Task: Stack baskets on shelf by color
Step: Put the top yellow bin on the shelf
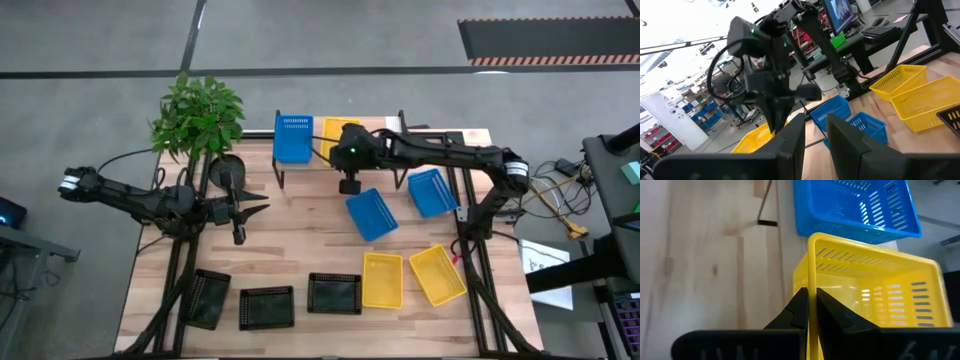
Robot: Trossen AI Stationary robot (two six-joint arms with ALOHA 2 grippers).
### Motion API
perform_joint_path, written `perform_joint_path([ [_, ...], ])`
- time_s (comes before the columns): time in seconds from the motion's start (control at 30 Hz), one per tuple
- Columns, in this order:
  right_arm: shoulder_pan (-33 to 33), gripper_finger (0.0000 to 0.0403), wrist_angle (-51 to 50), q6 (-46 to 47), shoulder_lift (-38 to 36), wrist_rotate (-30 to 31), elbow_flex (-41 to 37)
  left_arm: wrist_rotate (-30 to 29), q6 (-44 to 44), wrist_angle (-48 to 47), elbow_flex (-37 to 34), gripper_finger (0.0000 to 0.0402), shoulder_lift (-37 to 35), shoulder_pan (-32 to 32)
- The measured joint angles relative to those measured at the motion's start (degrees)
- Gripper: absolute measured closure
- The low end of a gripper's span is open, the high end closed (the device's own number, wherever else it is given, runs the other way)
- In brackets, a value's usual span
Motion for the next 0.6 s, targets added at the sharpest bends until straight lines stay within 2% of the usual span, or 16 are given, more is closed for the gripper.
perform_joint_path([
  [0.6, -0.8, 0.039, 0.8, -2.6, 1.2, 0.0, 0.0, 0.0, -0.2, 0.0, 0.0, 0.0338, 0.1, 0.0],
])
